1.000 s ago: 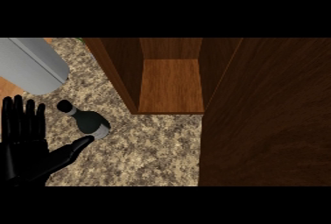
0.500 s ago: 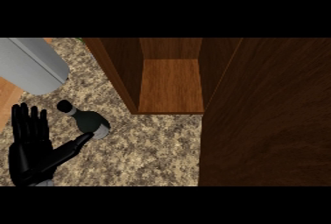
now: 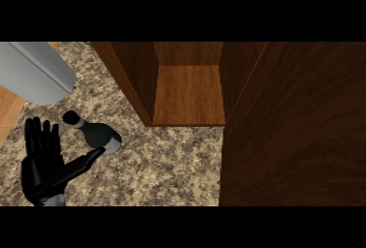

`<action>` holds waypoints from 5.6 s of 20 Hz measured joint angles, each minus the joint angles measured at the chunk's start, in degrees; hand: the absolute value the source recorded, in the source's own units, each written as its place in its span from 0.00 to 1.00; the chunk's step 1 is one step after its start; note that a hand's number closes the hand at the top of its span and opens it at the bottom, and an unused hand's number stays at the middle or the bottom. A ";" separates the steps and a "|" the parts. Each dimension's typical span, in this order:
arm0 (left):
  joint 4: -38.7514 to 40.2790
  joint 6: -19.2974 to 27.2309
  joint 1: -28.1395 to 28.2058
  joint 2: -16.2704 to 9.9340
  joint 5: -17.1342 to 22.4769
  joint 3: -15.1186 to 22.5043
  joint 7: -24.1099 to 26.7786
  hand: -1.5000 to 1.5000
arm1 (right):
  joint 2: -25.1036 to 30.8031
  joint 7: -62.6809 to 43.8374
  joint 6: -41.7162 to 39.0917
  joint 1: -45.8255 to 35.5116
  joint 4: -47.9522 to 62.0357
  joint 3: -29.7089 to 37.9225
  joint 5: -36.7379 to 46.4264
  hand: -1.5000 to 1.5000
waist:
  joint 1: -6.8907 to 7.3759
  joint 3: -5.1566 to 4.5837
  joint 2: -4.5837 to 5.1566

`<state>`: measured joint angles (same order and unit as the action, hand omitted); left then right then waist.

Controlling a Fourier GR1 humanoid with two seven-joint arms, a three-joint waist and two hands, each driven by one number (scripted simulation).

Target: Pick up the wine, place it into the cabinet and close the cabinet

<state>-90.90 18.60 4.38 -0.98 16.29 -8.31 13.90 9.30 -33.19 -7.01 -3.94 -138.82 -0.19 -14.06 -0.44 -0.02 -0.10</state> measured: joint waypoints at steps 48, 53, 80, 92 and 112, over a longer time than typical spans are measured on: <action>45.32 -18.97 -17.82 -2.24 8.03 -7.02 25.35 1.00 | -0.89 -3.48 0.36 -4.06 0.20 0.46 0.53 0.00 | -0.17 0.01 0.05; 47.36 -20.94 -19.58 -3.69 6.54 -5.77 26.62 1.00 | -0.86 -1.94 -1.28 -2.35 0.31 2.02 0.18 0.00 | -0.19 0.06 0.02; 8.54 -25.42 0.83 -9.18 -0.12 7.17 18.87 1.00 | -2.49 -1.17 -2.00 -0.99 0.76 1.05 -0.18 0.00 | 0.51 0.07 -0.15; -14.36 -16.13 1.10 -5.14 -4.68 16.82 -2.57 1.00 | -2.26 -1.71 -1.99 -1.83 0.91 1.81 -0.44 0.00 | 0.29 0.06 -0.08; -14.12 10.61 -22.81 0.87 -11.84 35.07 -21.02 1.00 | -2.52 -0.34 -3.85 0.16 1.08 2.97 -1.24 0.00 | -0.27 0.04 0.01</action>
<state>-105.02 29.21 -18.44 -0.11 4.45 26.76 -7.12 6.78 -33.52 -10.87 -3.78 -137.74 2.78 -15.31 -0.70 0.02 -0.09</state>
